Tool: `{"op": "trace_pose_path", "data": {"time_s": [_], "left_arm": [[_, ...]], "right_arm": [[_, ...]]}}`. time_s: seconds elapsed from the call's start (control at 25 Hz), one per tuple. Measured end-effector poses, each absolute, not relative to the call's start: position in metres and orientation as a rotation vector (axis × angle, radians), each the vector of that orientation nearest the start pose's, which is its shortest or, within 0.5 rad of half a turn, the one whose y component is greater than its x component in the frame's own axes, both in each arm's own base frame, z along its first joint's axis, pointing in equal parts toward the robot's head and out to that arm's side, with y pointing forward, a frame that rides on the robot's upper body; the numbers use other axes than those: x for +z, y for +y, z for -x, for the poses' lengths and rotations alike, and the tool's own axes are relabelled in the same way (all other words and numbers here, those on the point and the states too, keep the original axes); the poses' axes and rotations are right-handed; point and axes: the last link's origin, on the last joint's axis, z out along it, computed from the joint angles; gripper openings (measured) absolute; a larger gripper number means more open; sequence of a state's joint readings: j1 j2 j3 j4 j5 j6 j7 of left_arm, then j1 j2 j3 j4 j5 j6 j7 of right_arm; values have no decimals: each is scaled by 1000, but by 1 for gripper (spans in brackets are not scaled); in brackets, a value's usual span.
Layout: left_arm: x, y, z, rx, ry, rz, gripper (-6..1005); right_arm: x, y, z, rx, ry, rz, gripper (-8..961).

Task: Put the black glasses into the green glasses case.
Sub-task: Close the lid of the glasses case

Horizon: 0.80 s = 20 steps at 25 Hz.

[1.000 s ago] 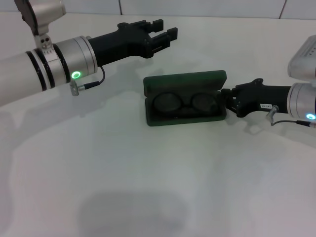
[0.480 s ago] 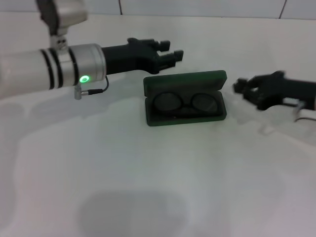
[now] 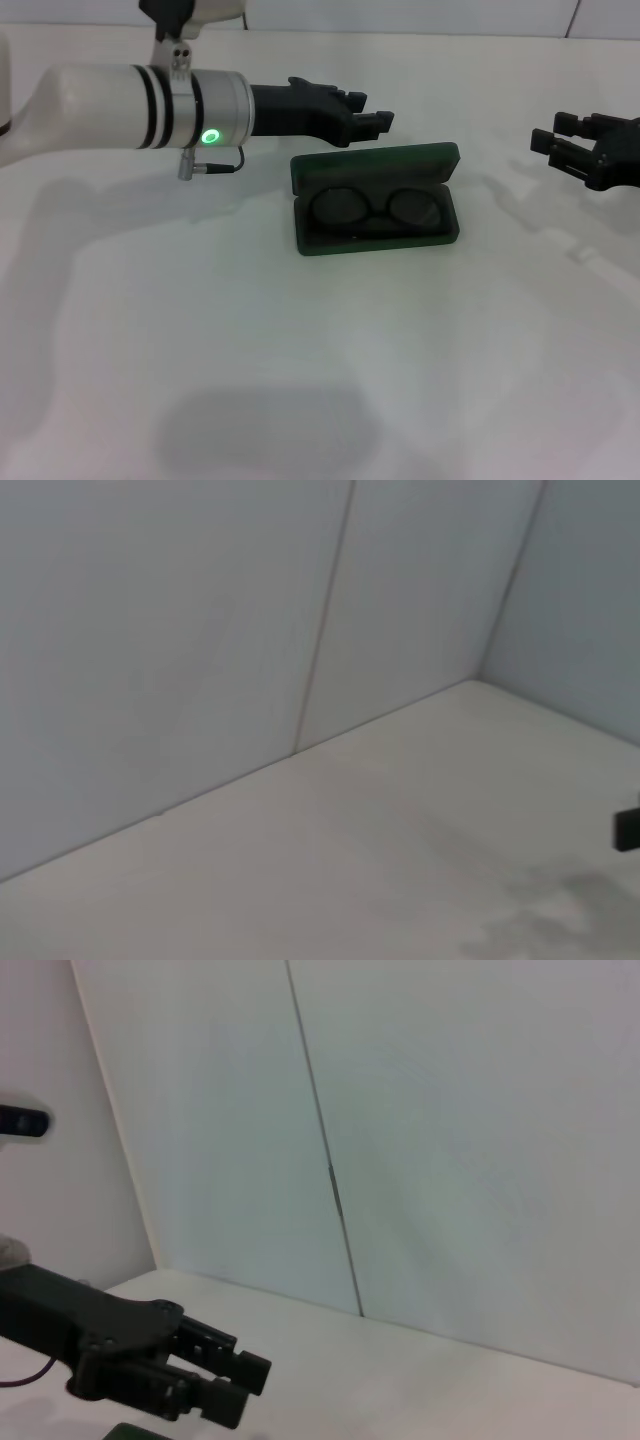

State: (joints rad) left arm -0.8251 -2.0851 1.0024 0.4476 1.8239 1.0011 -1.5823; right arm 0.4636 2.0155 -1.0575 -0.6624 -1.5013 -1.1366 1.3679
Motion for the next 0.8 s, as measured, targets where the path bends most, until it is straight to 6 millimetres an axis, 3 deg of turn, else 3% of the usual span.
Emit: {"op": "trace_pose_path", "data": {"time_s": [0.08,0.44,0.8], "left_arm": [[-63,421,189,-473,-751,2599,484],[-78,414,191,-366,-724,2657,484],[-81,393,206,-412,-674,2706,485]], "right_arm": [[15,374,-268,695,639,2381,408],[14,371,-271,689,646,2387,421],[12,370,-274,674,645,2390,434]]}}
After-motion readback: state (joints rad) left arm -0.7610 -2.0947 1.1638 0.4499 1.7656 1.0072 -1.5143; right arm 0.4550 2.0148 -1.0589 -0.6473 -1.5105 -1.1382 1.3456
